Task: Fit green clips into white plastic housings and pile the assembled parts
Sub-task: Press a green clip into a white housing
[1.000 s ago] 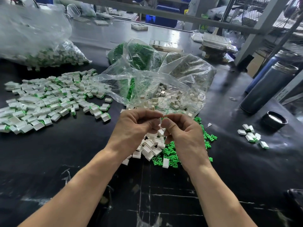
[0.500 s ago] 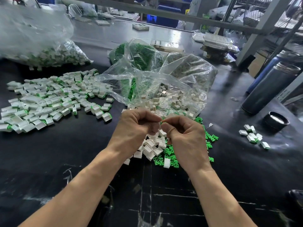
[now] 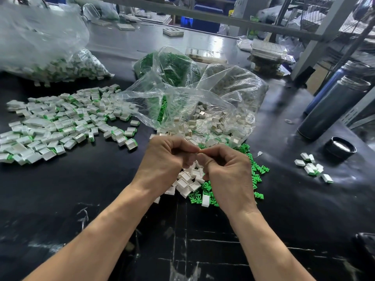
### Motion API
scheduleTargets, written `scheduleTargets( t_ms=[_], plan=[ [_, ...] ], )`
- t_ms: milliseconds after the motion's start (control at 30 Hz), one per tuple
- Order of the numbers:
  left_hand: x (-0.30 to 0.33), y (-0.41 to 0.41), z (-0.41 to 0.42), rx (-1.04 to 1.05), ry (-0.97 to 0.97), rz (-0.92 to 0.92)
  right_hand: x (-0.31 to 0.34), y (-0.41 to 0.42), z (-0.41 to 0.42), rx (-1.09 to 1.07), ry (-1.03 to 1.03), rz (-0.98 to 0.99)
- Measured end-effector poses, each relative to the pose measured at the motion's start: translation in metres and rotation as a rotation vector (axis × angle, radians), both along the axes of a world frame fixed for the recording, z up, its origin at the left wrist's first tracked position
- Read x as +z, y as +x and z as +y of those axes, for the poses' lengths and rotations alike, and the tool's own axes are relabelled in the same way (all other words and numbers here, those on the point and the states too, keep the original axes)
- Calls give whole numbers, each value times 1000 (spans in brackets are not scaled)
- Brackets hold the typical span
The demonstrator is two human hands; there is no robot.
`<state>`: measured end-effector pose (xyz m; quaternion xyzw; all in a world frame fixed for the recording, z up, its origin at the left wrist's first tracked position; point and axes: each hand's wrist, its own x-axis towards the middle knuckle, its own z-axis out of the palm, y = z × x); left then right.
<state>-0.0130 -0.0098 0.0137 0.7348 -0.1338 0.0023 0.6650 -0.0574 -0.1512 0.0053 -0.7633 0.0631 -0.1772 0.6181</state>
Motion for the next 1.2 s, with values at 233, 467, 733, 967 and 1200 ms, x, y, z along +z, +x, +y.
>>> scheduleTargets(
  t_ms=[233, 467, 733, 967, 1200],
  plan=[
    [2, 1, -4, -1, -158, 72, 4, 4, -3, -3, 180, -79],
    [0, 4, 5, -80, -145, 234, 2, 4, -3, 64, 124, -135],
    [1, 5, 6, -195, -392, 402, -1, 9, -8, 71, 144, -146],
    [4, 4, 4, -110, -346, 234, -2, 7, -3, 95, 255, 31],
    [3, -1, -2, -154, -162, 70, 0, 5, 4, 247, 344, 232]
  ],
)
